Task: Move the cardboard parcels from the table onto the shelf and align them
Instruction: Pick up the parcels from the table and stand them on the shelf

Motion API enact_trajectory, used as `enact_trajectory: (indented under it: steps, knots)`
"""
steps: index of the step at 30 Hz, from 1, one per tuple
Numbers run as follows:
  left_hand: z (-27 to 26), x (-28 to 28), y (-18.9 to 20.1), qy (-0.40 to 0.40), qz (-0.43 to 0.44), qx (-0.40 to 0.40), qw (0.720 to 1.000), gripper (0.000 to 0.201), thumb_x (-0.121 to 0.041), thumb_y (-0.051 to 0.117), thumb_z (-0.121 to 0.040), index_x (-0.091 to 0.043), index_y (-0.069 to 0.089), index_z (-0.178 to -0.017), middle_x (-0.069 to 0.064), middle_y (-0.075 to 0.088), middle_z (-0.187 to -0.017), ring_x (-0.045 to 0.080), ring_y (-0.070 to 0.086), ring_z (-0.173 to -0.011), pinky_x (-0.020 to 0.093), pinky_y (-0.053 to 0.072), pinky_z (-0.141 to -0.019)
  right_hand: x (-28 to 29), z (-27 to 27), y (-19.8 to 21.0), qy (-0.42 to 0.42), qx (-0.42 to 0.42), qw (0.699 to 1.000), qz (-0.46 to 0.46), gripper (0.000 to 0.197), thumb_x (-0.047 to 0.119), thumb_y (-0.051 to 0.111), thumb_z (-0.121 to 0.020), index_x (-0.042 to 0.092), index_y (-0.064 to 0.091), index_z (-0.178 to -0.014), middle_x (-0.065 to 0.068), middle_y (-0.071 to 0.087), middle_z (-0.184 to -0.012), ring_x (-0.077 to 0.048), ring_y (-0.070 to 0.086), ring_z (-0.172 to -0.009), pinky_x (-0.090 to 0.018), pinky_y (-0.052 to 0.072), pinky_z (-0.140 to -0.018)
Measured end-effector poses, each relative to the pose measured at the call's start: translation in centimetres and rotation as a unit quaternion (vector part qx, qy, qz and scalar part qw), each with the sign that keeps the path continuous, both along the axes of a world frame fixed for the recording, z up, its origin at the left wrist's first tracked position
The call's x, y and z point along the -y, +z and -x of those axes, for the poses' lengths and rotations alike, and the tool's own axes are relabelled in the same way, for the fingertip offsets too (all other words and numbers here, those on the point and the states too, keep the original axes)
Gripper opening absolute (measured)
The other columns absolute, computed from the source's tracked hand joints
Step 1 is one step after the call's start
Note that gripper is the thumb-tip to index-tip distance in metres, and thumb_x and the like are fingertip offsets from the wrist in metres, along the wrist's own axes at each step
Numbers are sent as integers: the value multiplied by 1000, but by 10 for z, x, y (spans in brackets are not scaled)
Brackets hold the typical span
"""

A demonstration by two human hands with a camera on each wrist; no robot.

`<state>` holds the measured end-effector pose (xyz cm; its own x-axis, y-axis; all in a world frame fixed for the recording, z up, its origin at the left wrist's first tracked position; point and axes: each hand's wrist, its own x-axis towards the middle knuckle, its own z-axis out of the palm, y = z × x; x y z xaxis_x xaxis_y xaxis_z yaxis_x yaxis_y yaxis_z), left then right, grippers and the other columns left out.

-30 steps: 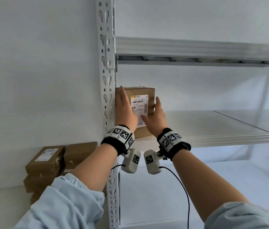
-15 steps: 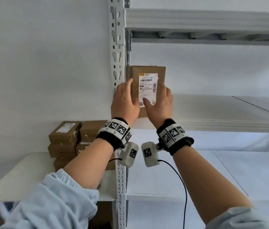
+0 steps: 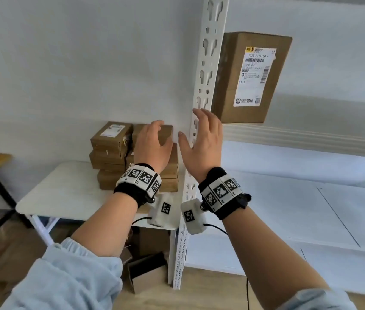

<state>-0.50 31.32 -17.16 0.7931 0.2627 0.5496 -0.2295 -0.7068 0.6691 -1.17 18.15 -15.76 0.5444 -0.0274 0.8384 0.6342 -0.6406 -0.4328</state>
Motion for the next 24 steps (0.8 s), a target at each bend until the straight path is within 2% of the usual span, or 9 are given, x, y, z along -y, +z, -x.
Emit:
enact_trajectory:
  steps: [3, 6, 8, 12, 15, 17, 20, 24]
  knots:
    - [-19, -32, -13, -15, 3, -26, 1000, 43, -33, 60, -95, -27, 50, -136, -4, 55, -132, 14, 53, -120, 37, 49, -96, -36, -11, -6, -5, 4, 999, 35, 52, 21, 64, -84, 6, 54, -133, -14, 52, -136, -31, 46, -128, -47, 39, -108]
    - [-36, -72, -21, -27, -3, -53, 998, 43, -34, 59, -96, -27, 48, -137, -4, 54, -134, 14, 52, -122, 39, 48, -100, -77, -26, -12, -8, -2, 999, 36, 51, 21, 63, -87, 8, 52, -135, -13, 48, -140, -29, 44, -130, -42, 37, -110]
    - [-49, -103, -27, -33, -13, -63, 997, 44, -32, 59, -96, -25, 48, -138, -4, 54, -134, 14, 51, -124, 36, 45, -103, -105, -39, -19, -4, -13, 999, 33, 52, 22, 62, -88, 8, 51, -136, -12, 47, -140, -29, 44, -131, -44, 38, -109]
    - [-74, -162, -46, -38, -16, -83, 996, 45, -30, 61, -95, -24, 49, -138, -2, 55, -135, 15, 50, -125, 29, 43, -100, -151, -68, -43, -25, -54, 998, 26, 55, 23, 63, -88, 8, 48, -139, -13, 46, -141, -28, 44, -132, -47, 40, -108]
    - [-91, -196, -59, -44, -9, -107, 993, 47, -30, 63, -95, -22, 48, -139, -1, 53, -138, 17, 50, -127, 36, 45, -105, -176, -86, -60, -47, -90, 995, 11, 58, 22, 64, -87, 8, 46, -141, -12, 45, -141, -27, 42, -132, -45, 39, -109]
    - [-104, -214, -66, -40, -4, -119, 992, 48, -30, 64, -94, -21, 49, -139, -1, 54, -137, 18, 50, -126, 35, 44, -105, -192, -98, -70, -53, -119, 991, 13, 60, 22, 64, -88, 9, 44, -142, -12, 44, -142, -26, 41, -133, -44, 38, -111]
    - [-125, -236, -76, -26, 3, -135, 990, 51, -31, 65, -93, -20, 47, -140, -1, 53, -138, 18, 48, -128, 30, 40, -103, -215, -119, -86, -62, -153, 986, 26, 61, 23, 65, -88, 13, 42, -143, -10, 43, -144, -25, 40, -134, -47, 40, -109]
    - [-160, -263, -89, 4, 7, -162, 987, 59, -34, 67, -91, -19, 44, -143, 2, 49, -144, 23, 44, -133, 37, 39, -109, -244, -153, -106, -48, -197, 978, 45, 62, 23, 66, -88, 13, 42, -144, -9, 41, -146, -25, 39, -136, -48, 38, -111]
